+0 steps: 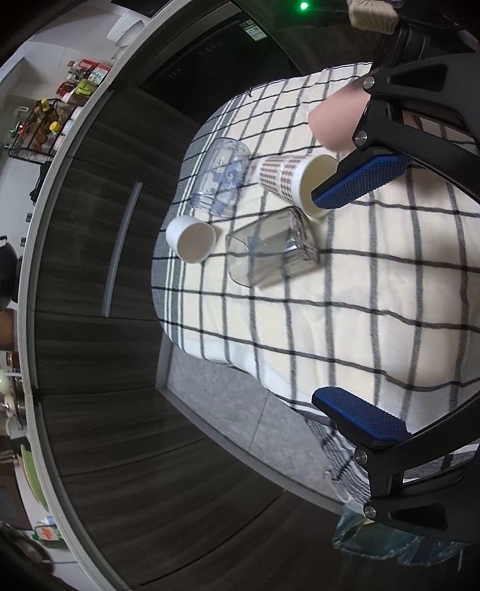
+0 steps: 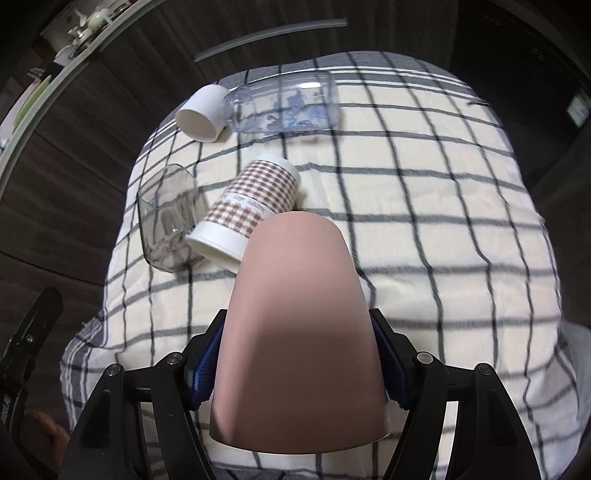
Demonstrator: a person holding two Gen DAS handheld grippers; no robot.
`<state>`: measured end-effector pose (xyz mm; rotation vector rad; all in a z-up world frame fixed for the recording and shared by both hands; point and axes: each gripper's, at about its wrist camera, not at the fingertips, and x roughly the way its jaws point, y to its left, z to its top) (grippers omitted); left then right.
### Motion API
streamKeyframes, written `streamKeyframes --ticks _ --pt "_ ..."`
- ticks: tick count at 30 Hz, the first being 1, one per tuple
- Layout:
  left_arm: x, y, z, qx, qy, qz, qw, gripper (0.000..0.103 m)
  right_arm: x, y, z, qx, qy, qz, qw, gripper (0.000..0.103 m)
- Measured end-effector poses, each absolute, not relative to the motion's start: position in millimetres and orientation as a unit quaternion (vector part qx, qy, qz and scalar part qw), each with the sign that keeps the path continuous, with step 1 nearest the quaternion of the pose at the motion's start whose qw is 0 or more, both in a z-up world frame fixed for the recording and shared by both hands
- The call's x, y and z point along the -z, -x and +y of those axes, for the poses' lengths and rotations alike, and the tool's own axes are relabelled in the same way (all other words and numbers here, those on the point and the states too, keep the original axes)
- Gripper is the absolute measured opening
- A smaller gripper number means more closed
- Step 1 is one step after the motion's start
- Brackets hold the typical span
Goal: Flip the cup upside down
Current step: 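Lift the pink cup with the right gripper and tilt it toward the left gripper, then close the left gripper on the pink cup while the right gripper opens and withdraws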
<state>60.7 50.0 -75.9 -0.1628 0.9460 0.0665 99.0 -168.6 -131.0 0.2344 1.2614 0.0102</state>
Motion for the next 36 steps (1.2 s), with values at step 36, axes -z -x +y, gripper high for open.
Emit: streamKeyframes --ticks 36 --pt "71.0 -38.1 16.8 -0.014 0.042 0.476 0.878 0.102 98.6 -39.8 -161.5 -0.042 -0.067 0.518 0.852 0.085"
